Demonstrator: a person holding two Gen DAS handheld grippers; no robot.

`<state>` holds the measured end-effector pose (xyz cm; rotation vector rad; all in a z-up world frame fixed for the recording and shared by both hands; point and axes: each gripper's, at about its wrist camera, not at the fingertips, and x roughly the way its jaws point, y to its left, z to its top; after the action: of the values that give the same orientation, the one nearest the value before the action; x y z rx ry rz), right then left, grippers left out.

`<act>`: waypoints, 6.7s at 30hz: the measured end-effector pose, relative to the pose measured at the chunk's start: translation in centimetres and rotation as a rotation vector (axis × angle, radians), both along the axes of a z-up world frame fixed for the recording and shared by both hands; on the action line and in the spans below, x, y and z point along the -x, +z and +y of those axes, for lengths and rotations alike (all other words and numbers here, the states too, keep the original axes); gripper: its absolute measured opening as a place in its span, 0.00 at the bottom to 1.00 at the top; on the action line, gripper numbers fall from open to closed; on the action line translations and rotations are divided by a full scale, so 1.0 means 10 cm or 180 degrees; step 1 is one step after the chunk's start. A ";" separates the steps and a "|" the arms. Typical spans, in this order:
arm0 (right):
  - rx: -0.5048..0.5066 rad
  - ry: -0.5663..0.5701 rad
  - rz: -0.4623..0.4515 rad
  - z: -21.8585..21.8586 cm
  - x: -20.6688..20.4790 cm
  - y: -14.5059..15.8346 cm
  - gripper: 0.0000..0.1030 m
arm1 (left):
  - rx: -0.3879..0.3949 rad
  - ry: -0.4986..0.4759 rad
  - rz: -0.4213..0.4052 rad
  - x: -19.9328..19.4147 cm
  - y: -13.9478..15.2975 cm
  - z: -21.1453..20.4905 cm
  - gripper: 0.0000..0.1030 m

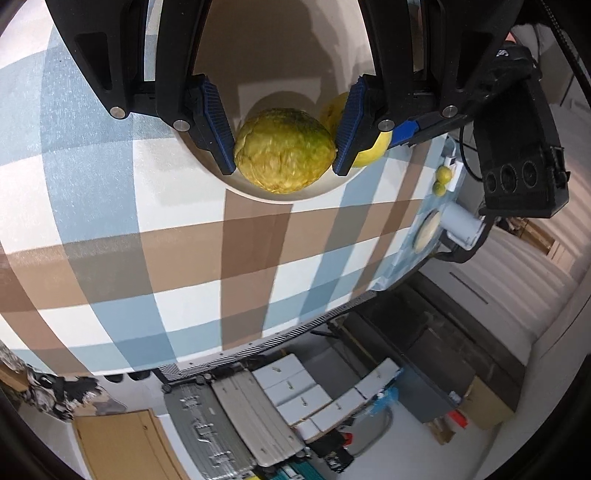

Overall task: Organize fruits
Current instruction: 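Carry both fruits onto the white plate and open both tools, then withdraw both tools from the plate back toward the fruit pile, then grasp the large orange with the right tool and lift it, then grasp the smaller orange with the left tool while the right tool holds its orange, then carry both oranges onto the white plate and open both tools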

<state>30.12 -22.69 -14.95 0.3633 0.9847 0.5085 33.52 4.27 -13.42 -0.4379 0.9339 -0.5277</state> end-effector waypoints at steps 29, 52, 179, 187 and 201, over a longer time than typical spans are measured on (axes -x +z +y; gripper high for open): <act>0.0093 -0.0226 -0.1262 -0.34 1.83 1.06 0.99 | -0.0946 0.0743 -0.0874 1.79 1.22 0.07 0.99; 0.0621 -0.0254 -0.1865 -0.20 3.42 1.07 1.00 | -0.1238 0.0665 -0.1024 3.45 1.10 -0.24 0.99; -0.0202 -0.0120 -0.0903 -0.65 2.72 0.11 0.38 | -0.0623 -0.0658 -0.0412 2.20 0.07 -0.42 0.36; -0.0228 -0.0078 -0.0932 -0.61 2.61 0.17 0.38 | -0.0435 -0.0580 -0.0484 2.13 0.28 -0.30 0.36; -0.0231 0.0090 -0.0931 -0.43 1.96 0.34 0.38 | -0.0356 -0.0373 -0.0680 1.39 0.77 -0.09 0.36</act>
<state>10.51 -26.99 -11.55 0.3295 0.6905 0.6055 19.62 3.37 -5.72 -0.2216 0.7816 -0.6130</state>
